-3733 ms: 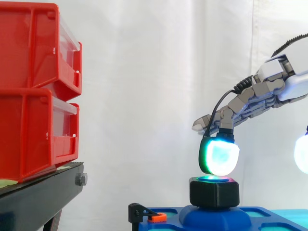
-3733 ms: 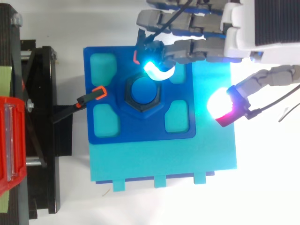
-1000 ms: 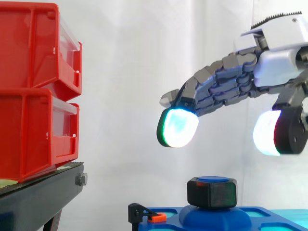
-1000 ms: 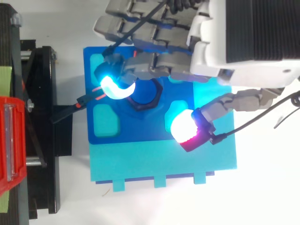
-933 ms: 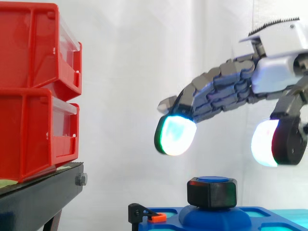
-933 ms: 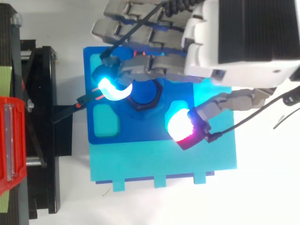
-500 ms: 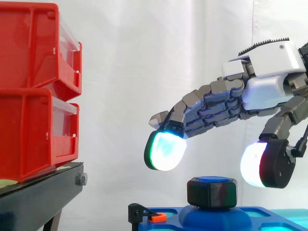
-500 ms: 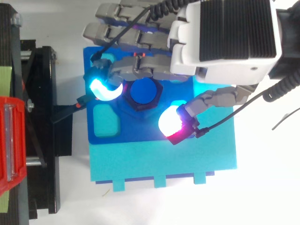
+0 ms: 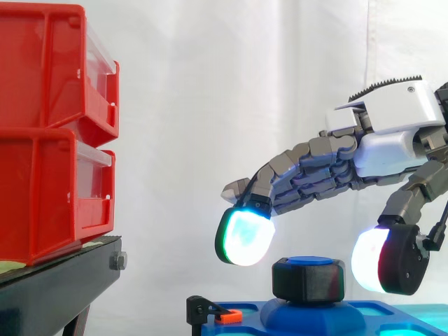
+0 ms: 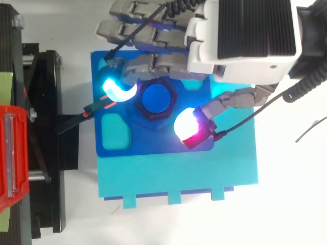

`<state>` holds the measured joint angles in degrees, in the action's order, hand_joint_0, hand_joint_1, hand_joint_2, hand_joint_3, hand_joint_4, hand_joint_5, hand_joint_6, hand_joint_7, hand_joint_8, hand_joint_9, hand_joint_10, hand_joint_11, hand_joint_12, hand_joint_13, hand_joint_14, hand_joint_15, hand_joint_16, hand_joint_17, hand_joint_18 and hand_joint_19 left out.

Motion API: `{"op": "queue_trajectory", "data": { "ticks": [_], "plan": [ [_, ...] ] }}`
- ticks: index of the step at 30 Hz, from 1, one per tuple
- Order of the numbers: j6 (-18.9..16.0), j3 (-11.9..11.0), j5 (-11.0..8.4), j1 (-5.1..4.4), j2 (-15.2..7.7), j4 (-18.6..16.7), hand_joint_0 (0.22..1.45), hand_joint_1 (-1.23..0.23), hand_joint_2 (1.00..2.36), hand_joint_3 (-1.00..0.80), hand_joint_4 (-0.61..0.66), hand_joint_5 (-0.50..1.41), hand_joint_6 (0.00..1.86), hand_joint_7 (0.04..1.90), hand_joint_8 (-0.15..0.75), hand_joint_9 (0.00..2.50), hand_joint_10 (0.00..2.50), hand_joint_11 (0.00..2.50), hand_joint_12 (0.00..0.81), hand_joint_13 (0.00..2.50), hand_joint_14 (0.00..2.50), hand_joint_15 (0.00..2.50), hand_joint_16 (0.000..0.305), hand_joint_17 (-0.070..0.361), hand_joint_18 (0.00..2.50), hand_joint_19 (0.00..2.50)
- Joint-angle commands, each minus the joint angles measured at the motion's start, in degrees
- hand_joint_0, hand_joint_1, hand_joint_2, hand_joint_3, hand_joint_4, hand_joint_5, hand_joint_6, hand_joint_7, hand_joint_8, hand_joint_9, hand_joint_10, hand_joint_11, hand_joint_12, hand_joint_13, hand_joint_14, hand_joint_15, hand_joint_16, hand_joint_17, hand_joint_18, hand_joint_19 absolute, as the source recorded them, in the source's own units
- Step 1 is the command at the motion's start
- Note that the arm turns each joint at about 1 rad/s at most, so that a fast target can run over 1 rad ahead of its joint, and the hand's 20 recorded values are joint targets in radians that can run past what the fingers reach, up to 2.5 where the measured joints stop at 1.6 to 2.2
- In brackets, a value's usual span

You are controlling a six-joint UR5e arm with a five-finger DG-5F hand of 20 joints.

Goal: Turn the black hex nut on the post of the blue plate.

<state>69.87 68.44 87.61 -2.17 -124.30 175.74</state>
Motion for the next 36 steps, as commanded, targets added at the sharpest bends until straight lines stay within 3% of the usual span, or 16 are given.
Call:
{"op": "queue_trajectory", "data": {
  "ticks": [1,18,36],
  "plan": [
    [0.0,0.0,0.28,0.24,0.0,0.3,0.42,-0.91,1.0,-0.5,0.06,-0.3,0.5,0.66,0.132,0.0,0.0,0.0,0.315,0.0,0.0,0.0,0.044,0.099,0.0,0.12],
    [0.0,0.0,0.37,0.59,0.0,2.0,0.42,-0.89,1.0,-0.5,0.07,-0.3,0.5,0.67,0.135,0.0,0.0,0.0,0.315,0.0,0.0,0.0,0.044,0.1,0.0,0.12],
    [-0.1,0.0,1.43,1.64,0.0,2.6,0.42,-0.86,1.0,-0.5,0.1,-0.3,0.5,0.68,0.139,0.0,0.0,0.0,0.315,0.0,0.0,0.0,0.044,0.1,0.0,0.12]
  ]
}}
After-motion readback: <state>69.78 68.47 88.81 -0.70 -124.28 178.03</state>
